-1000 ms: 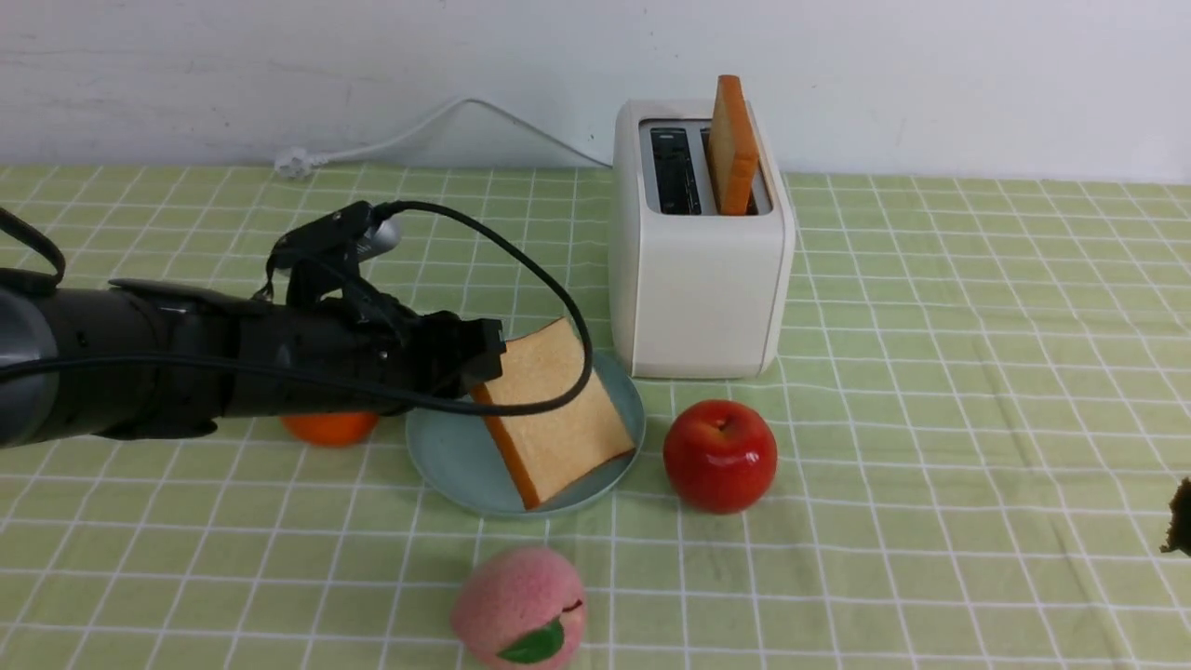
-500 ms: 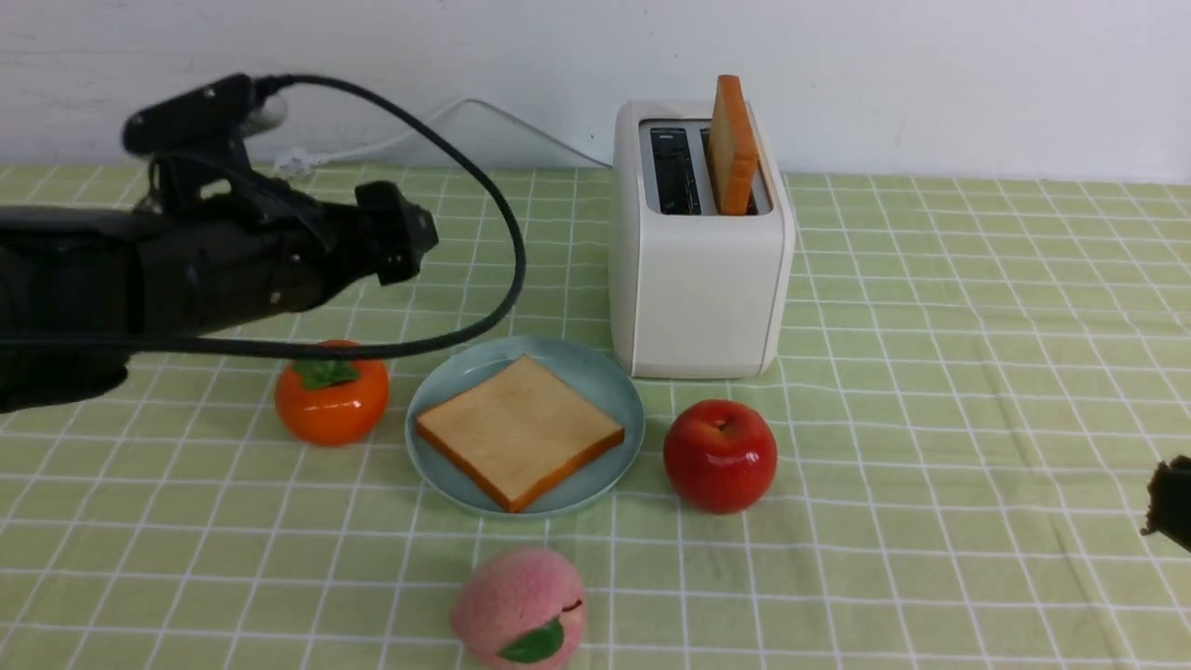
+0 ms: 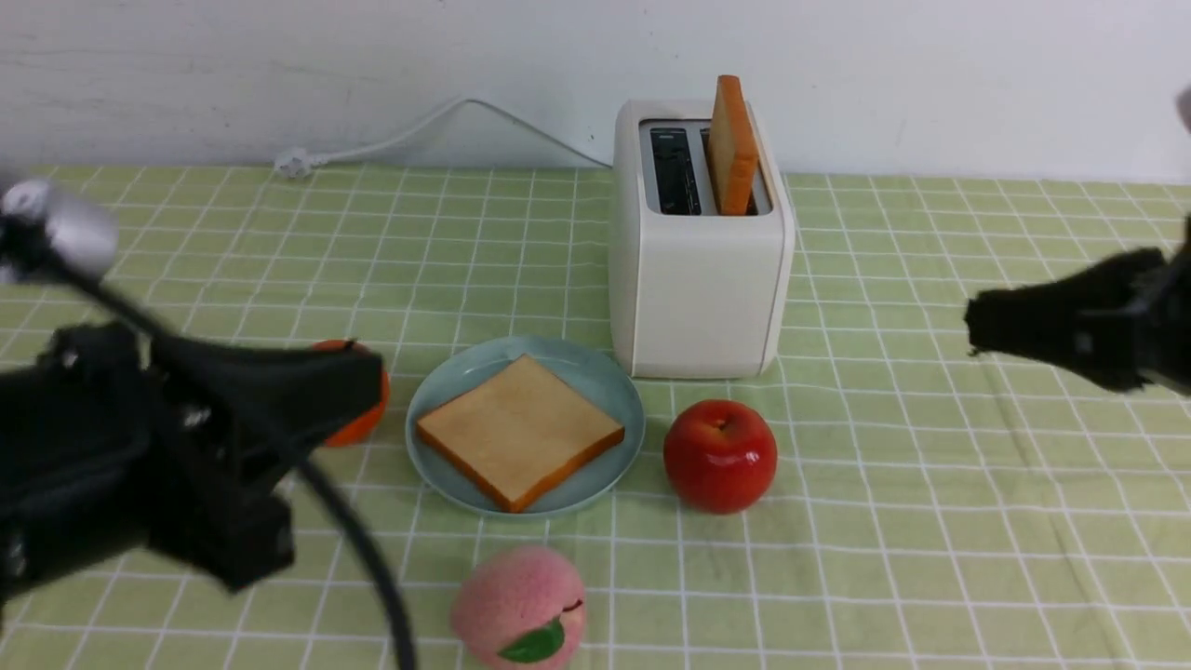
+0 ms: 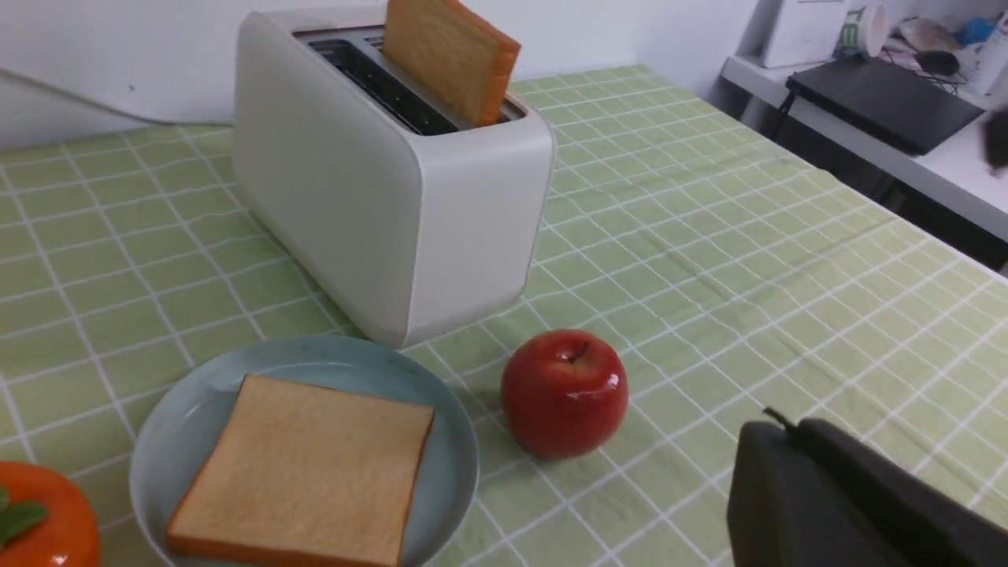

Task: Take toasted bread from bread machine on green coffee tablecloth place on plate.
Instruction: 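Grasp the toast slice in the toaster and pull it up out of the slot with the right gripper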

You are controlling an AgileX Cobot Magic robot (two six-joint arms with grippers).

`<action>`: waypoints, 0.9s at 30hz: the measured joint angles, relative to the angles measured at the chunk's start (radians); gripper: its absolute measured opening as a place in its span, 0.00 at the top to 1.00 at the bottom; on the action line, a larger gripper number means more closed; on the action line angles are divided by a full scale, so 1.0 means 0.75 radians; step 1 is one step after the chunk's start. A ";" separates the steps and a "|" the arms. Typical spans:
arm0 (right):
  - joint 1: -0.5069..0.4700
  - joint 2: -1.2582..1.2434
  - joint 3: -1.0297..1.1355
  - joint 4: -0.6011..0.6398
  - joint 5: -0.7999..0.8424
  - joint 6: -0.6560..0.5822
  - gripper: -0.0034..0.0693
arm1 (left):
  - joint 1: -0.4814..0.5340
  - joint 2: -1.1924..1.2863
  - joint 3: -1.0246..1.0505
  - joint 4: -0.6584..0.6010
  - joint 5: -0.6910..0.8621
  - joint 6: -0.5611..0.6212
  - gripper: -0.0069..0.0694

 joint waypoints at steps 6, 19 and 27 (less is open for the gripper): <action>0.217 0.346 -0.354 -0.344 -0.106 0.248 0.92 | 0.000 -0.357 0.214 0.032 0.011 0.000 0.93; 0.244 0.911 -0.948 -0.636 -0.377 0.628 0.21 | 0.000 -0.555 0.363 0.061 -0.163 0.000 0.93; 0.244 1.116 -0.997 -0.668 -0.555 0.628 0.20 | 0.000 -0.555 0.363 0.034 -0.174 -0.001 0.93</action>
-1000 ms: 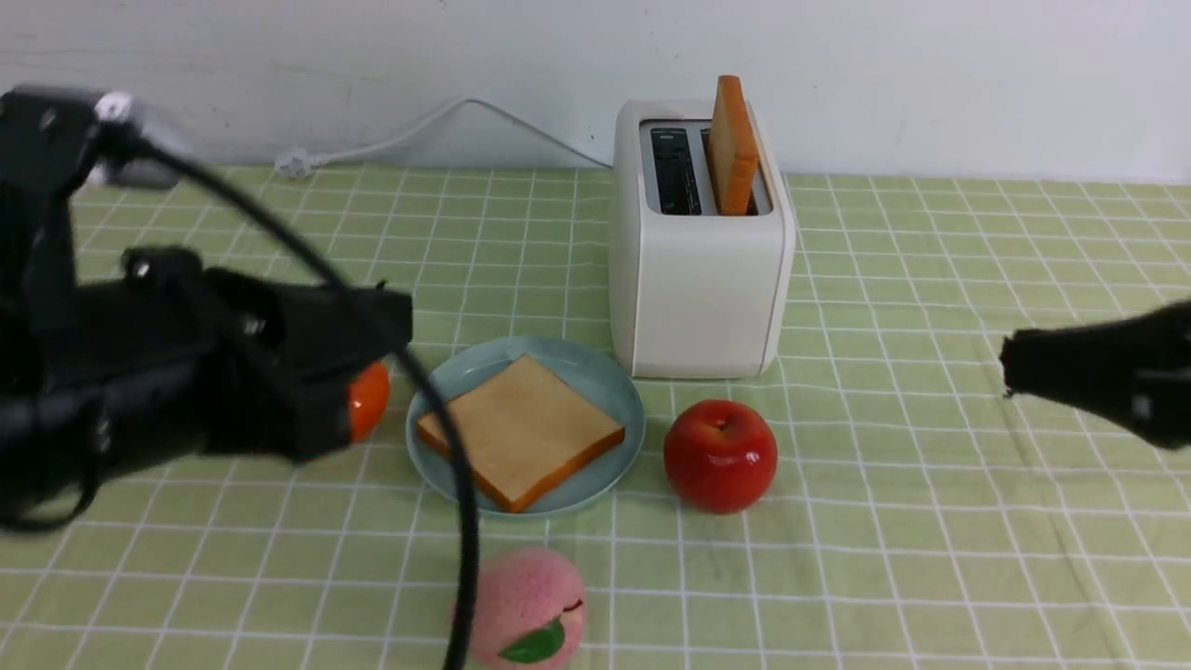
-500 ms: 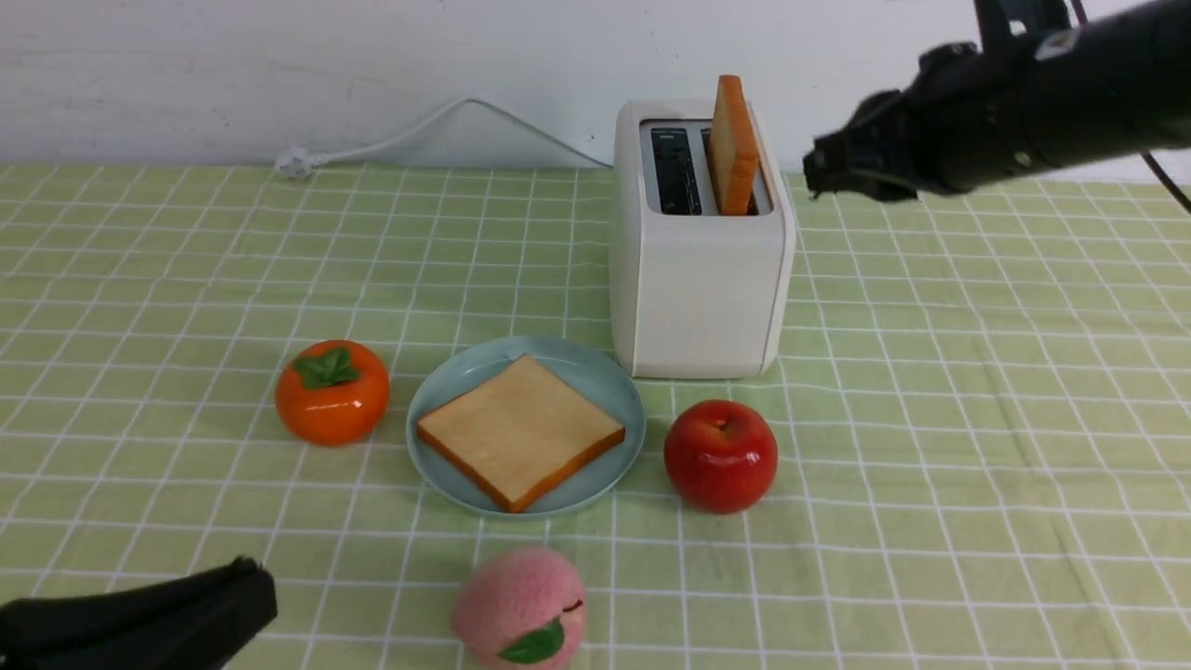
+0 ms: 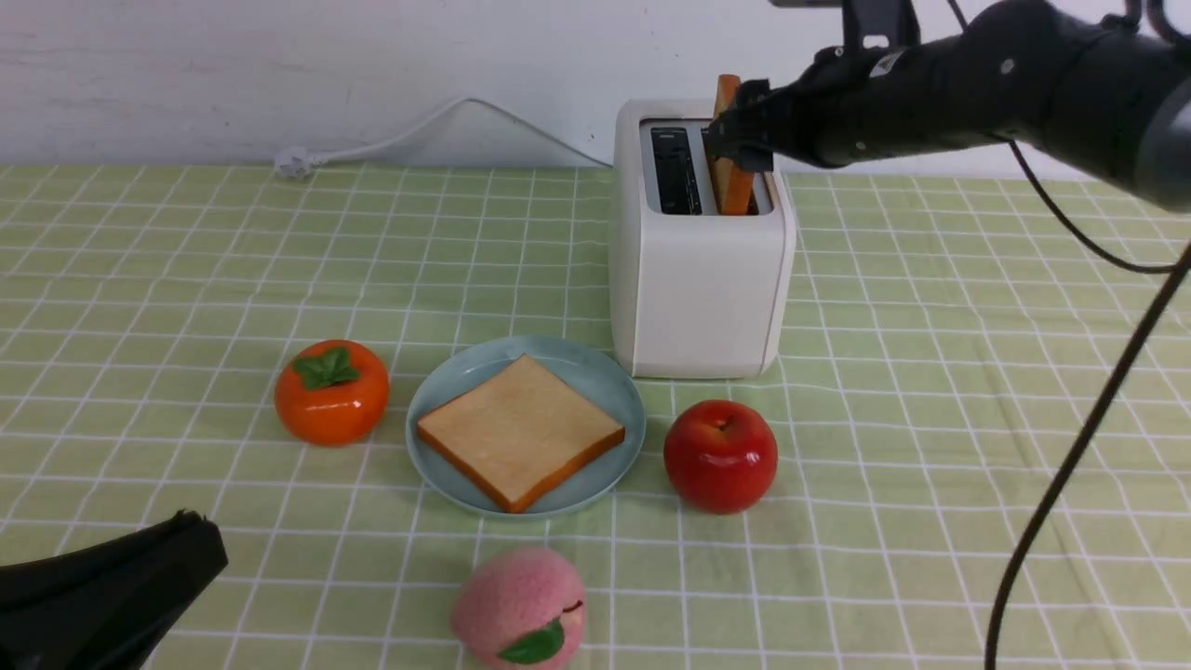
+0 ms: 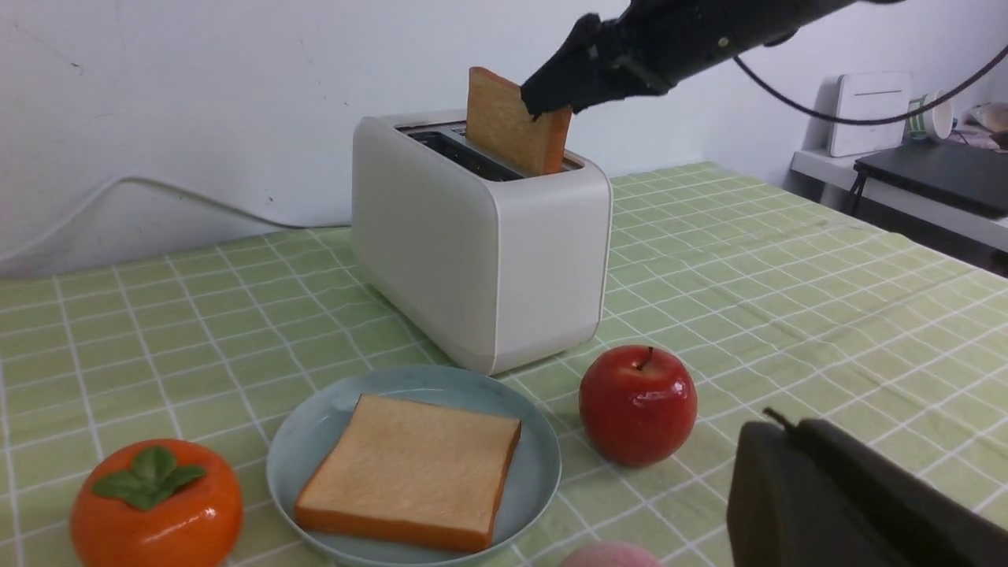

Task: Take toasted bread from bread machine on green coffee tablecloth place on plate.
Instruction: 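Grasp the toast slice in the toaster and pull it up out of the slot with the right gripper, then place the held slice of bread on top of the slice on the plate with the right gripper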

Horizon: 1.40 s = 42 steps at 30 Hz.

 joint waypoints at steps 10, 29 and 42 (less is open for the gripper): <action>0.007 0.038 -0.003 -0.029 -0.053 0.000 0.69 | 0.000 0.000 0.000 -0.001 0.000 0.000 0.93; 0.019 -0.409 -0.008 0.200 0.436 0.001 0.79 | 0.000 0.000 0.001 -0.001 -0.034 0.000 0.93; 0.437 -0.180 0.207 0.425 0.265 -0.060 0.79 | 0.000 0.000 0.001 0.036 -0.104 0.000 0.92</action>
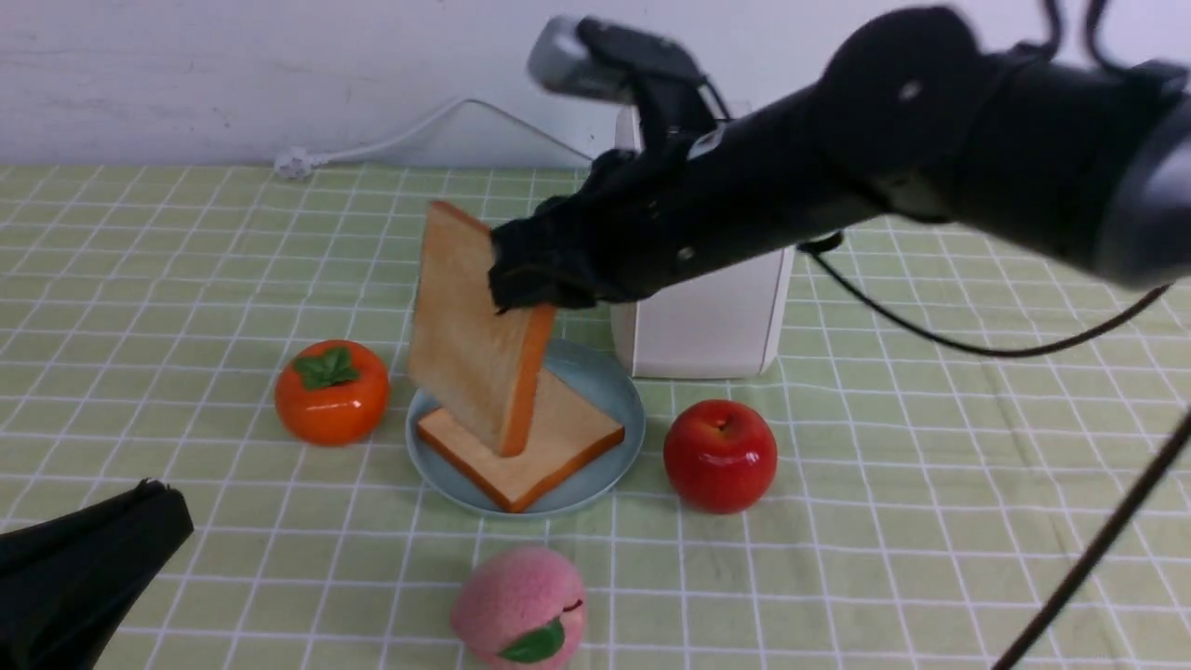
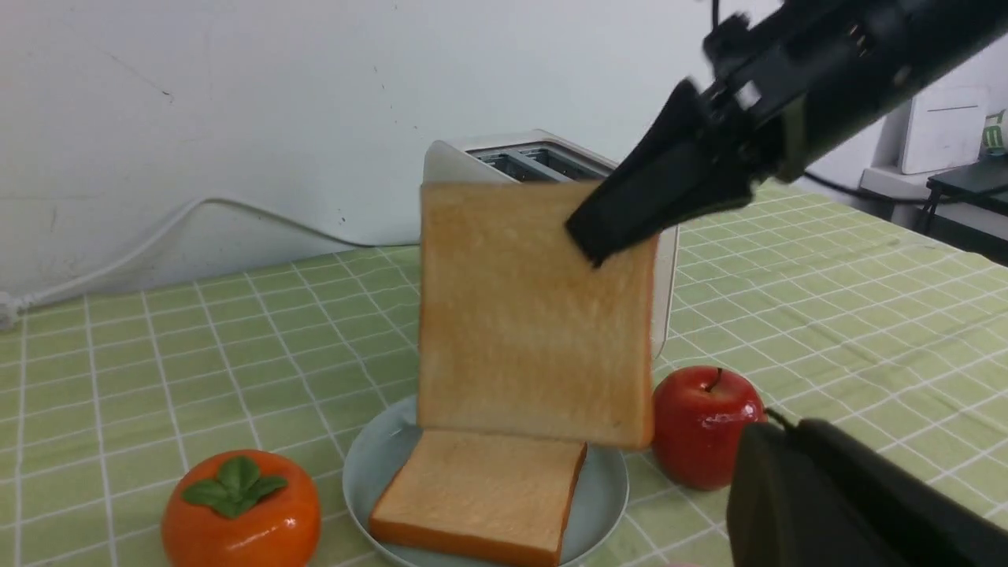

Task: Take toasted bread from bread machine on green coffee tablecloth place on plate.
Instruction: 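Place the held slice of bread on top of the slice on the plate with the right gripper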

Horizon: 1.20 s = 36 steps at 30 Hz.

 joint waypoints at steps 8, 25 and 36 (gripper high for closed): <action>0.007 0.186 0.004 0.140 -0.179 0.000 0.79 | 0.000 0.000 0.002 0.000 0.012 0.000 0.92; -0.041 0.231 0.004 0.079 -0.187 0.000 0.41 | 0.000 0.000 0.002 0.000 0.031 0.000 0.91; -0.147 -0.008 0.004 -0.206 0.078 0.118 0.44 | 0.000 0.000 0.002 0.000 0.031 0.000 0.90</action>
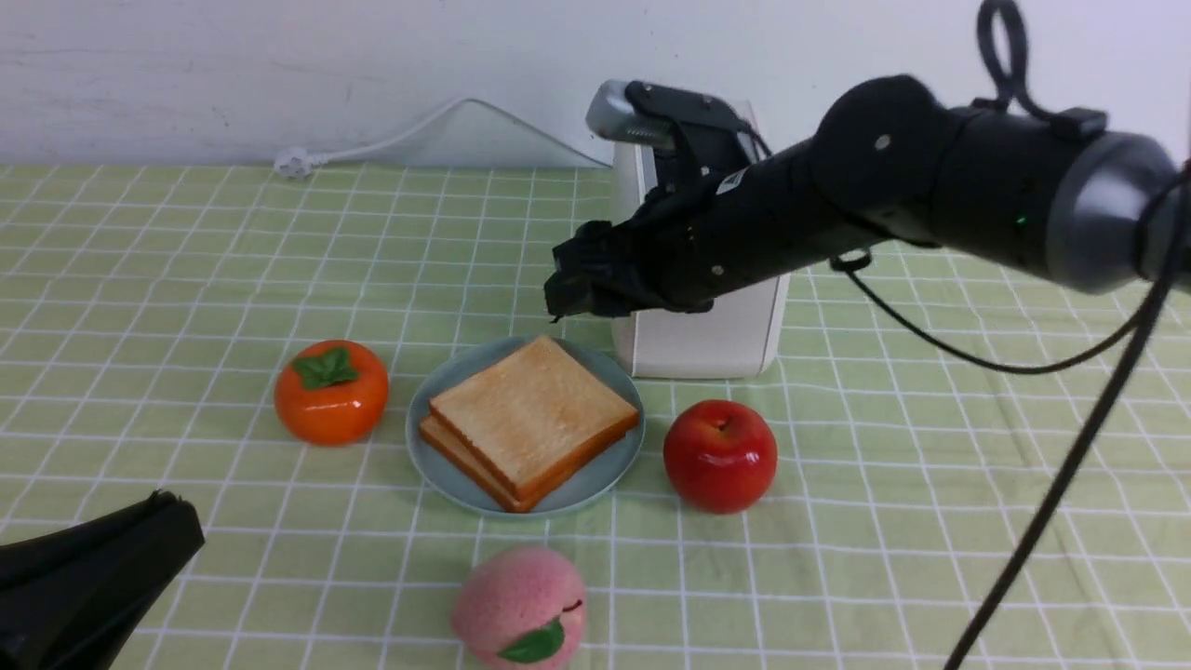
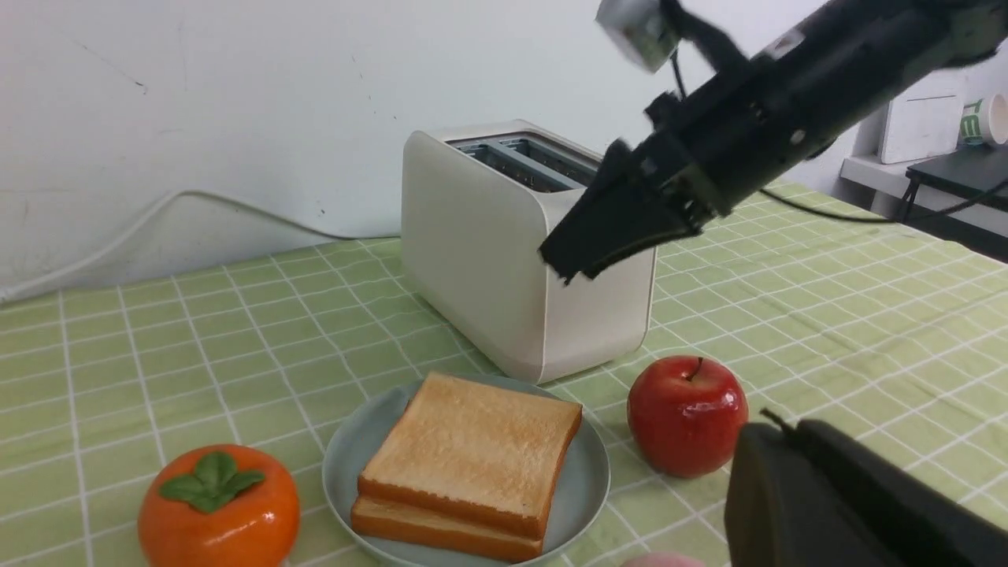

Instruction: Take toasted bread from bread machine on green coffee tablecloth place on plate.

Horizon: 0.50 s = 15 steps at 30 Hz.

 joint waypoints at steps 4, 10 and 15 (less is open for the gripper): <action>-0.002 -0.167 0.000 -0.275 0.218 0.172 0.62 | 0.000 0.000 0.000 -0.012 0.001 0.000 0.89; 0.027 -0.441 0.075 -0.624 0.527 0.410 0.88 | 0.000 0.000 0.000 -0.064 0.003 0.000 0.90; 0.055 -0.734 0.350 -0.709 0.569 0.542 0.95 | 0.000 -0.034 0.000 -0.122 -0.001 0.000 0.93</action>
